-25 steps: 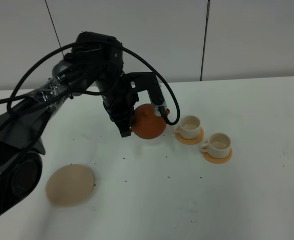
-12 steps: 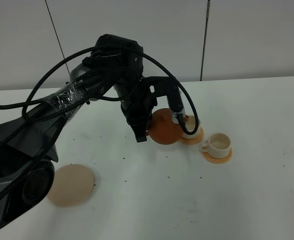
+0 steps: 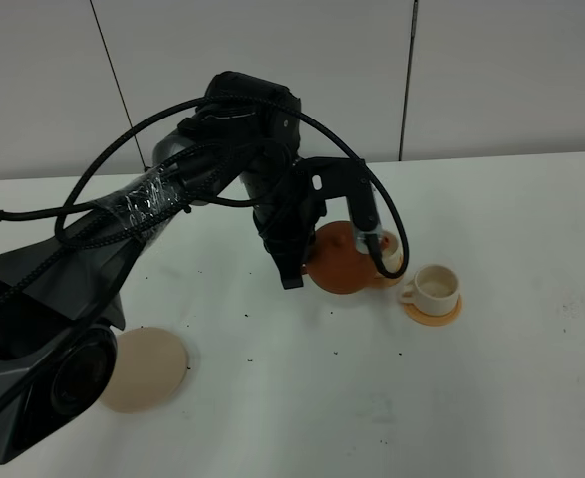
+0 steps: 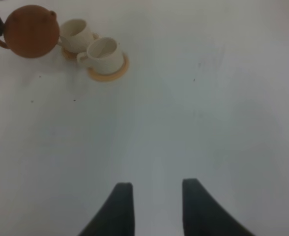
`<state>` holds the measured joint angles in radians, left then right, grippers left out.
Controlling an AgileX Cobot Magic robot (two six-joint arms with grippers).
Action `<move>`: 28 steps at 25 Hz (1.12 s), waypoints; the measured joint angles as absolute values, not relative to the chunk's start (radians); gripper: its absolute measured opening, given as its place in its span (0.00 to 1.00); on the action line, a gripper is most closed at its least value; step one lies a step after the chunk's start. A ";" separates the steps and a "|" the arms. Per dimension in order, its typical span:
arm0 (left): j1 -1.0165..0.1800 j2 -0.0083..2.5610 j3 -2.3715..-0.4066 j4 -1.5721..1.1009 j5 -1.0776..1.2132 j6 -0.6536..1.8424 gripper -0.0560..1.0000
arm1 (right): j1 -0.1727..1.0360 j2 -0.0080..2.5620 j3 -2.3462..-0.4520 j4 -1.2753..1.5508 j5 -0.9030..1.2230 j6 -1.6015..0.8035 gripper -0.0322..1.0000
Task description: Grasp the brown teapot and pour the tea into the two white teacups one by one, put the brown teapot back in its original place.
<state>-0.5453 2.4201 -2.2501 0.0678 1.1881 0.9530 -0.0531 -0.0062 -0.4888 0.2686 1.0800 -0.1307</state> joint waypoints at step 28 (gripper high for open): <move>-0.639 2.420 -2.250 0.215 1.188 0.868 0.22 | -0.053 -0.006 -0.489 0.269 1.080 -0.131 0.26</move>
<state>-0.6393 2.4201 -2.2501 0.2151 1.1881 0.8677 -0.0531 -0.0062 -0.4888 0.2686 1.0800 -0.1307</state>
